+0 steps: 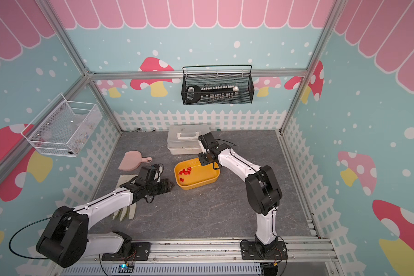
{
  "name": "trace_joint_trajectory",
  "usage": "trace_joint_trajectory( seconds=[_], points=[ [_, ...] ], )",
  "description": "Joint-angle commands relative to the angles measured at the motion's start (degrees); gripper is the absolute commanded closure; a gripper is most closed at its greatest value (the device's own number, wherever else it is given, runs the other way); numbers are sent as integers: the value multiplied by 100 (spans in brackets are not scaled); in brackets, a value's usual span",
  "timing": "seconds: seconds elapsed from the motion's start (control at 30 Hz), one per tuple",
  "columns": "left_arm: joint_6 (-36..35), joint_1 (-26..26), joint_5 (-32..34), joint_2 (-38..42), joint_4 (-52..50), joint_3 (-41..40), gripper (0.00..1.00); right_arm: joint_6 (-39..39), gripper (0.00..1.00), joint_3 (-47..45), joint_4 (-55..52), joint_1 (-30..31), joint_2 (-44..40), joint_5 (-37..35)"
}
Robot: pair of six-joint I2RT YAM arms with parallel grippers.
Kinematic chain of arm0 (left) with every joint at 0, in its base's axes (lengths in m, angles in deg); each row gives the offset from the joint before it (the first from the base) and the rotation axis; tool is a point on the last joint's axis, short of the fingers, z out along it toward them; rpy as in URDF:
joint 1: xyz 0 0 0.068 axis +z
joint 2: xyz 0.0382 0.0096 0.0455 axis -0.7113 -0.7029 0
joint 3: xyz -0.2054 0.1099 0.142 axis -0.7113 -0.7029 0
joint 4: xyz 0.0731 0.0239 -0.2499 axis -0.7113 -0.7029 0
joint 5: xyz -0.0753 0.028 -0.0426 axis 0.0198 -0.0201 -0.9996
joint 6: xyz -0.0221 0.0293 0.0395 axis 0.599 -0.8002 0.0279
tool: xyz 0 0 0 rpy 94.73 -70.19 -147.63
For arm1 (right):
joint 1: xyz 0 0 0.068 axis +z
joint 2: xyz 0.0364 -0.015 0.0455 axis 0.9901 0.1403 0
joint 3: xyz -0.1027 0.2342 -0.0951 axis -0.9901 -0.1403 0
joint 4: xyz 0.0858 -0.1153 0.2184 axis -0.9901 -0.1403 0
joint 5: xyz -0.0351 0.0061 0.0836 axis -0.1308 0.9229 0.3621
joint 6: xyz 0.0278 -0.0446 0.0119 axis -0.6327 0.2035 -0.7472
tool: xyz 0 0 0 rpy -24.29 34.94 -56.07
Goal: Take the screw protection sleeves out of the storage box
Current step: Pick up the screw protection sleeve from the storage box, then place the screw protection sleeve at the center of the board.
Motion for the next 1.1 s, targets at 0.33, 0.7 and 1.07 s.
trace_joint_trajectory(
  seconds=[0.33,0.7,1.07],
  points=[
    [-99,-69,-6,-33,-123,254,35,170,74,-1128,-6,-982,-820,-91],
    [-125,-122,42,-134,-208,399,35,234,73,-1745,347,-1302,-506,-92],
    [-143,-164,72,-204,-254,497,35,217,72,-1824,504,-1329,-9,55]
  ],
)
